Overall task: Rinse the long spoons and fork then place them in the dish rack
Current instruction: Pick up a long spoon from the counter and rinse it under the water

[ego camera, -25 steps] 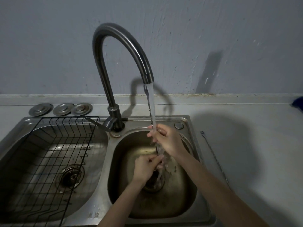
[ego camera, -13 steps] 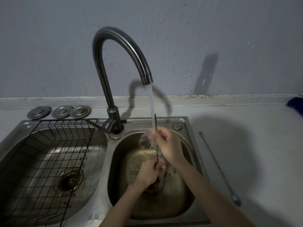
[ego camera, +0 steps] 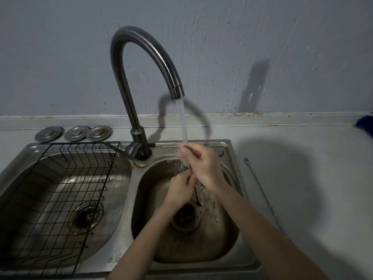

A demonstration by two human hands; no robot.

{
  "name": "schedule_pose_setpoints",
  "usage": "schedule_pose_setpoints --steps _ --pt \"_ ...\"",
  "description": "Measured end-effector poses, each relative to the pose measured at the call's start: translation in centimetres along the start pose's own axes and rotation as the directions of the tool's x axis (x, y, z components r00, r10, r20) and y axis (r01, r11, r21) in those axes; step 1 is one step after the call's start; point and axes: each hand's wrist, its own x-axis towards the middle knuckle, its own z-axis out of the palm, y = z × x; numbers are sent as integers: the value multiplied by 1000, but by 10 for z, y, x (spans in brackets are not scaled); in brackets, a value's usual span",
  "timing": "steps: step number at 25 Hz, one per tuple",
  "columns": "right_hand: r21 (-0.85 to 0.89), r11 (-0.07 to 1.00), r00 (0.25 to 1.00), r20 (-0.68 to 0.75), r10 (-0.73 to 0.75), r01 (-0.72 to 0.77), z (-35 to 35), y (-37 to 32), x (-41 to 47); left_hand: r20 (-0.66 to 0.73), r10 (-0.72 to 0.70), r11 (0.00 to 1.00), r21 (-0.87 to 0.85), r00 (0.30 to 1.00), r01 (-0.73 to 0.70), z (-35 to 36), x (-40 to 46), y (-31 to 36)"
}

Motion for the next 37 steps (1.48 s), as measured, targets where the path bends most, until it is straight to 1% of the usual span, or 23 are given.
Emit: schedule_pose_setpoints --steps 2,3,5,7,9,10,12,14,16,17,18,21,25,26,28,31,35,37 --pt "-22 997 997 5 -71 71 -2 0 1 19 -17 1000 7 1000 17 -1 0 -7" --pt "-36 998 998 -5 -58 58 -5 3 0 23 -20 999 28 1000 19 -2 1 -12" --pt "-47 998 998 -43 50 -52 -11 14 -3 61 -32 997 77 998 27 -6 -1 -23" --pt "-71 986 987 -68 145 -150 -17 29 -9 103 -86 992 97 991 76 -8 -5 -35" --pt "-105 964 970 -32 243 -245 -24 44 -19 120 -139 983 136 983 122 -8 -9 -49" --pt "-172 943 957 3 289 -284 -28 51 -25 131 -157 979 152 979 137 -7 -11 -56" --pt "-379 876 933 77 351 -298 -36 63 -38 160 -185 972 175 970 157 -1 -17 -68" --pt "-570 785 903 164 397 -242 -40 73 -50 203 -205 961 225 958 158 9 -21 -77" --pt "-738 665 871 248 424 -113 -37 80 -61 247 -226 947 284 942 153 22 -25 -84" --pt "-794 607 854 287 434 -41 -34 83 -66 258 -238 939 309 936 154 28 -27 -88" --pt "-825 565 834 322 449 14 -30 86 -71 261 -253 930 330 932 160 33 -29 -91" --pt "-857 508 770 384 510 92 -17 97 -82 269 -278 915 366 922 170 42 -32 -101" --pt "-911 362 712 388 585 199 -2 111 -92 373 -299 891 438 878 118 55 -35 -111" --pt "-917 349 695 380 611 195 1 113 -94 400 -305 878 469 864 93 57 -36 -113" --pt "-924 354 650 357 671 142 1 115 -99 425 -318 858 509 848 67 60 -36 -117" --pt "-917 394 572 353 741 55 1 117 -101 429 -338 857 508 838 85 61 -37 -119" --pt "-906 423 534 353 768 -10 0 113 -100 442 -337 853 518 832 71 62 -41 -119" --pt "-889 456 536 362 762 -47 -1 110 -96 434 -321 862 503 841 70 61 -41 -115"
